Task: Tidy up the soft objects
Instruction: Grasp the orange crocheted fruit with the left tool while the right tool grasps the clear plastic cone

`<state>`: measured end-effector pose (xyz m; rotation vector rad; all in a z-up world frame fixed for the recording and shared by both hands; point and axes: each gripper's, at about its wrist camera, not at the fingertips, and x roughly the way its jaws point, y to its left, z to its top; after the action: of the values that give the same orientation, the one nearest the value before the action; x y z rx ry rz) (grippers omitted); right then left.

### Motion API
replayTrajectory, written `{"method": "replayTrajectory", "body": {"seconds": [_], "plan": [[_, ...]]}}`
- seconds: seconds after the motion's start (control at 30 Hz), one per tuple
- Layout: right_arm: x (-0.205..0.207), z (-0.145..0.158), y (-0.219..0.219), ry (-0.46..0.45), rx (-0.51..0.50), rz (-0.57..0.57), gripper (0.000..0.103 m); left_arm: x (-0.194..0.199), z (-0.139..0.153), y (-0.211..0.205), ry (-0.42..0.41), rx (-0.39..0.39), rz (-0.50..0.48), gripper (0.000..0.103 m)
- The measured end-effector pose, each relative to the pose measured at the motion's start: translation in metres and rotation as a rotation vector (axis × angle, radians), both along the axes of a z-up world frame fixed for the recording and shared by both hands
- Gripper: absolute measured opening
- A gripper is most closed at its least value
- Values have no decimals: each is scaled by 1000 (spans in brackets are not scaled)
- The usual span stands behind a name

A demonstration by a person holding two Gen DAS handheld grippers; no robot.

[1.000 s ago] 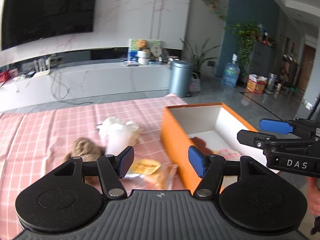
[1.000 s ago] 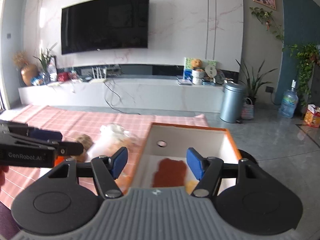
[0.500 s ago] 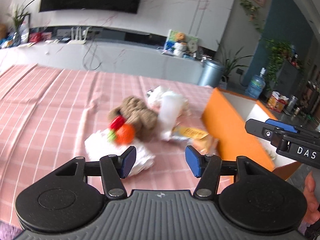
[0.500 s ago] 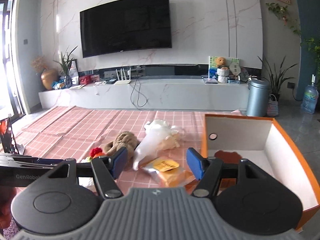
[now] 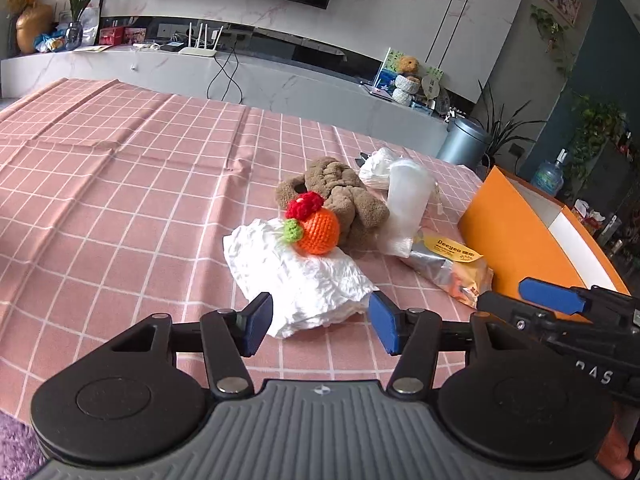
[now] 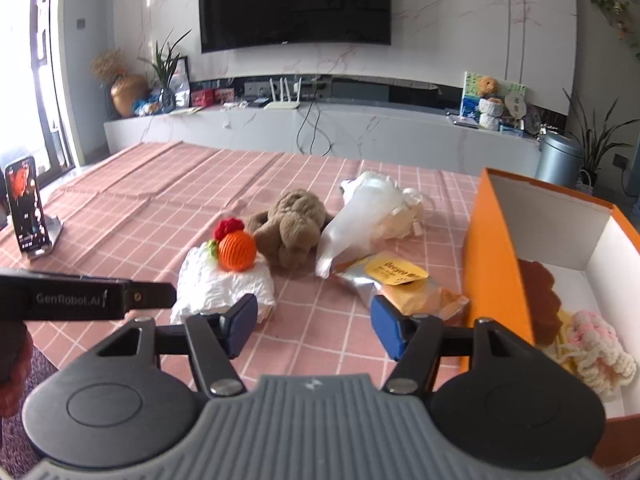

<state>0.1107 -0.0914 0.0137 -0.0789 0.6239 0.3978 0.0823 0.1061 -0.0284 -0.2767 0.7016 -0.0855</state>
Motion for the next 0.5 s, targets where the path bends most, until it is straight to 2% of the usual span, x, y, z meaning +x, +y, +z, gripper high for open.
{"method": "replayTrajectory", "body": {"seconds": [0.07, 0.2, 0.37, 0.5], "plan": [[4, -4, 4, 14, -13, 20, 56, 8, 0, -1, 5, 9, -12, 64], [19, -9, 14, 23, -39, 42, 48, 26, 3, -6, -13, 78, -30, 64], [45, -13, 26, 28, -61, 56, 38, 51, 2, -8, -18, 112, -38, 64], [67, -16, 35, 36, -59, 73, 37, 69, -3, -10, -13, 137, -55, 64]]}}
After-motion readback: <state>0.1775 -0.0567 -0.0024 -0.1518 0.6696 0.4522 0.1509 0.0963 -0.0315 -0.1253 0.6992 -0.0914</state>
